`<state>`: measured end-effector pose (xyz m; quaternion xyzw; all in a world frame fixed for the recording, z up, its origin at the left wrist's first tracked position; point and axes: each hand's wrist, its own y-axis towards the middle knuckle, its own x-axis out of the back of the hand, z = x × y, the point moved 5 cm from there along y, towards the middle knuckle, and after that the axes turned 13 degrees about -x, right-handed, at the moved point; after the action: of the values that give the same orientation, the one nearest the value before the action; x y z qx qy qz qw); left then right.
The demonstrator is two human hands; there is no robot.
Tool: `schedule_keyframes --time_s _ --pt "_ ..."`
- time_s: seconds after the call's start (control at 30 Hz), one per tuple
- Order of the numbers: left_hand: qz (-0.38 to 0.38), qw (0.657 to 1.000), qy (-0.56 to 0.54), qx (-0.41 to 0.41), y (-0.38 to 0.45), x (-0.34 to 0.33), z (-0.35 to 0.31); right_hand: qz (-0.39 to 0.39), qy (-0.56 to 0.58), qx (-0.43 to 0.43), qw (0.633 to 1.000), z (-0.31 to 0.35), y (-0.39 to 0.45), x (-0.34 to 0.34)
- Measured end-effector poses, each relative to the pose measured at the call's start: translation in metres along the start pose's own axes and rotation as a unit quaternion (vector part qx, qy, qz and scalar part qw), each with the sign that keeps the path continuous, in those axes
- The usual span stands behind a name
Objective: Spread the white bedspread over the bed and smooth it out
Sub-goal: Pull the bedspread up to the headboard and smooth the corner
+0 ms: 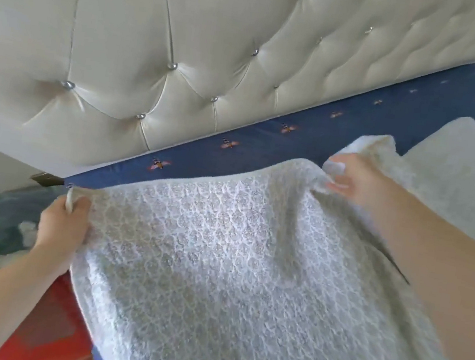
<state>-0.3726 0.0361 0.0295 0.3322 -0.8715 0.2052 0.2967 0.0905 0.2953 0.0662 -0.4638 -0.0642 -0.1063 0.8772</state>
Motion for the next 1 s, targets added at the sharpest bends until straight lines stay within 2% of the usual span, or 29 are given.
schedule_keyframes --time_s 0.07,0.17,0.27,0.4,0.47,0.53,0.57,0.6,0.67,0.73,0.8,0.9,1.0 --pt "-0.004 1.000 -0.006 0.005 0.011 -0.010 0.012 -0.004 -0.122 -0.018 0.992 -0.028 0.013 -0.031" --pt "-0.002 1.000 0.004 0.012 0.023 -0.019 0.035 -0.023 -0.202 -0.024 0.979 -0.057 0.032 -0.056" --pt "0.001 0.999 0.023 0.025 0.033 -0.025 0.066 -0.047 -0.328 0.039 0.943 -0.065 0.054 -0.082" --pt "-0.007 0.999 0.032 0.004 0.043 -0.031 0.097 -0.060 -0.457 0.113 0.880 -0.055 0.079 -0.123" --pt "-0.012 1.000 0.024 0.004 0.045 -0.037 0.108 -0.072 -0.563 0.133 0.813 -0.056 0.091 -0.138" --pt "-0.013 1.000 0.013 0.009 0.050 -0.042 0.116 -0.123 -0.672 0.157 0.713 -0.054 0.104 -0.148" --pt "-0.011 1.000 0.008 0.011 0.050 -0.044 0.118 -0.152 -0.700 0.159 0.679 -0.051 0.108 -0.148" --pt "-0.011 1.000 0.003 0.014 0.051 -0.044 0.120 -0.167 -0.710 0.157 0.666 -0.046 0.111 -0.151" --pt "-0.017 0.999 -0.007 0.029 0.051 -0.043 0.119 -0.166 -0.703 0.146 0.676 -0.040 0.104 -0.152" --pt "-0.047 0.998 -0.025 0.045 0.064 -0.030 0.112 -0.181 -0.658 0.215 0.699 -0.024 0.096 -0.159" --pt "-0.098 0.993 -0.029 0.057 0.094 -0.008 0.106 -0.180 -0.558 0.299 0.752 0.005 0.085 -0.183" --pt "-0.114 0.991 -0.003 0.073 0.144 0.023 0.102 -0.178 -0.373 0.348 0.841 0.055 0.073 -0.227" --pt "-0.088 0.992 -0.024 0.083 0.156 0.025 0.112 -0.199 -0.282 0.342 0.874 0.059 0.076 -0.238"
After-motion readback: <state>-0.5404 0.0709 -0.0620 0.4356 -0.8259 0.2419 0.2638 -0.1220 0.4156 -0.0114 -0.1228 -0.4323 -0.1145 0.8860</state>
